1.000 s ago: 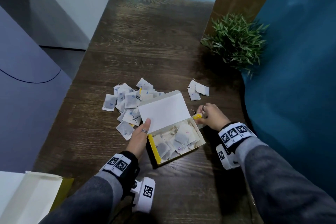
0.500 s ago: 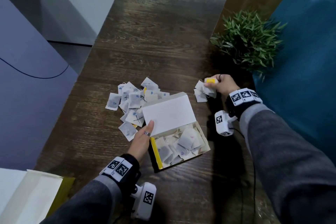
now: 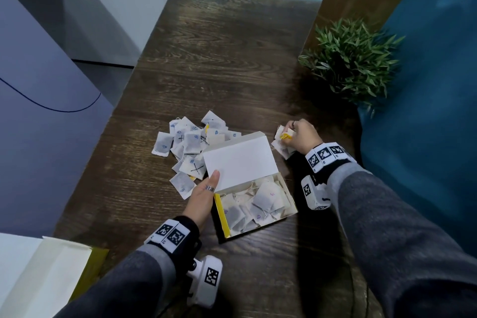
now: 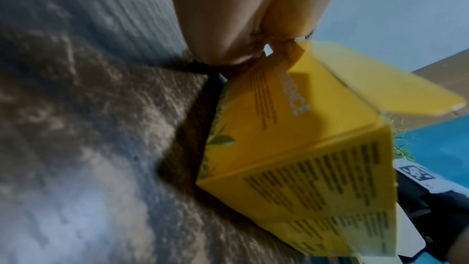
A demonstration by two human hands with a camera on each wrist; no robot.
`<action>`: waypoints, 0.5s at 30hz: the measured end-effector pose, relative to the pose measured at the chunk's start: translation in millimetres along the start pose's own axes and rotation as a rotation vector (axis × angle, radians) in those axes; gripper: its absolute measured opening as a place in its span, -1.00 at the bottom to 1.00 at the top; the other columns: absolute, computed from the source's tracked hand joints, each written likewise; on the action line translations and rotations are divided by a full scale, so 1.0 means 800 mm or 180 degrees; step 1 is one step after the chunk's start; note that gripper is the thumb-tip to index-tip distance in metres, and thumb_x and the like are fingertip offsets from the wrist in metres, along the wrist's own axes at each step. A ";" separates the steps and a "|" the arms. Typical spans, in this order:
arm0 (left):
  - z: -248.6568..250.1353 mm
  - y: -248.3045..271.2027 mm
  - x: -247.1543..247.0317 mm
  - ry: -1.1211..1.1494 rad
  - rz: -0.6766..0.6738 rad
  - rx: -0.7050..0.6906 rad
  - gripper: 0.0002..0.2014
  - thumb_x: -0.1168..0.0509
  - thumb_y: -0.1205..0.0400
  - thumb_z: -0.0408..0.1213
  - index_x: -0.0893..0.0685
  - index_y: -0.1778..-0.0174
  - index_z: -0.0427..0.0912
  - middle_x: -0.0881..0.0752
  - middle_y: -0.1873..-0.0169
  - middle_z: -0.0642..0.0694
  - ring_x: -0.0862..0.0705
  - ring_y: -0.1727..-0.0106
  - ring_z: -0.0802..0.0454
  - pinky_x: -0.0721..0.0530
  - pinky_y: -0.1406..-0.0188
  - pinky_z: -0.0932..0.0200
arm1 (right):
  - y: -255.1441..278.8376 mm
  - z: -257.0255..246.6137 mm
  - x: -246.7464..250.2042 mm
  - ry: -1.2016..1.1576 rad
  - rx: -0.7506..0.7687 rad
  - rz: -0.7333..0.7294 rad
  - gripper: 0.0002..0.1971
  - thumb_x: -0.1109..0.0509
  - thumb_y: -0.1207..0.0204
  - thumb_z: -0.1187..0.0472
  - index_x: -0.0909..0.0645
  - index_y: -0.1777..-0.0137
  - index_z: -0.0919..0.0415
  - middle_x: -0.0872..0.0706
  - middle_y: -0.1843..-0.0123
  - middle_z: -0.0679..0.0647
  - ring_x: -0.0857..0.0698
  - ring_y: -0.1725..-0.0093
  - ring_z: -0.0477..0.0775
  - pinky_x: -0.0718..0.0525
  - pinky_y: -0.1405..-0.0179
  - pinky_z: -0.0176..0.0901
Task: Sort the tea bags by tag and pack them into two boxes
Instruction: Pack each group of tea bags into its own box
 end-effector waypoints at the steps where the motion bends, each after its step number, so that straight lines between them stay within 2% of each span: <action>1: 0.001 0.001 0.000 -0.0006 0.0000 -0.0007 -0.72 -0.11 -0.69 -0.02 -0.70 -0.01 -0.01 -0.81 0.03 0.09 -0.76 -0.07 0.12 -0.62 -0.07 0.20 | 0.006 0.001 0.004 -0.0116 -0.0031 0.0059 -0.81 -0.54 -0.30 0.27 -0.55 0.29 0.11 -0.65 0.02 0.17 -0.62 0.00 0.11 -0.49 0.05 -0.23; 4: 0.003 0.002 -0.001 -0.0070 -0.0042 -0.0030 -0.73 -0.10 -0.69 -0.01 -0.69 0.03 0.02 -0.80 0.05 0.11 -0.76 0.00 0.21 -0.62 0.03 0.29 | 0.033 0.001 0.015 -0.0504 -0.0067 0.0145 -0.80 -0.59 -0.26 0.28 -0.59 0.22 0.19 -0.66 0.16 0.11 -0.61 0.12 0.05 -0.56 0.18 -0.19; 6: 0.005 0.005 -0.002 -0.0106 -0.0052 -0.0061 -0.74 -0.09 -0.70 -0.02 -0.68 0.06 0.04 -0.79 0.10 0.16 -0.75 0.06 0.26 -0.62 0.11 0.36 | 0.052 -0.002 0.025 -0.0892 0.0014 0.0227 -0.77 -0.60 -0.25 0.30 -0.57 0.29 0.11 -0.68 0.22 0.10 -0.60 0.20 0.03 -0.53 0.27 -0.21; 9: 0.005 0.006 -0.002 -0.0151 -0.0049 -0.0071 -0.75 -0.09 -0.70 -0.02 -0.67 0.04 0.03 -0.77 0.04 0.08 -0.73 -0.03 0.17 -0.61 0.04 0.28 | 0.090 -0.025 0.045 -0.1475 0.0299 0.0272 -0.77 -0.59 -0.29 0.32 -0.57 0.30 0.07 -0.70 0.28 0.04 -0.63 0.28 -0.06 -0.57 0.27 -0.23; 12: 0.007 0.007 -0.002 -0.0182 -0.0045 -0.0120 -0.74 -0.09 -0.70 -0.02 -0.66 0.01 0.01 -0.75 0.05 0.10 -0.71 0.00 0.19 -0.58 0.09 0.32 | 0.134 -0.066 0.043 -0.1706 0.0769 -0.0397 -0.76 -0.62 -0.26 0.36 -0.61 0.26 0.11 -0.71 0.28 -0.06 -0.65 0.32 -0.22 -0.58 0.28 -0.40; 15: 0.006 0.006 0.000 -0.0316 -0.0010 -0.0135 -0.72 -0.09 -0.70 0.00 -0.68 0.07 0.02 -0.77 0.03 0.07 -0.71 -0.04 0.11 -0.59 -0.06 0.20 | 0.172 -0.095 0.011 -0.0899 0.1012 -0.1218 -0.76 -0.65 -0.24 0.23 -0.64 0.20 0.03 -0.67 0.24 -0.18 -0.59 0.33 -0.38 -0.45 0.30 -0.56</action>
Point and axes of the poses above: each hand's wrist, its own y-axis away from the middle knuckle, its own x-axis out of the back of the hand, z = x × y, the point moved 3 cm from there along -y, towards the middle knuckle
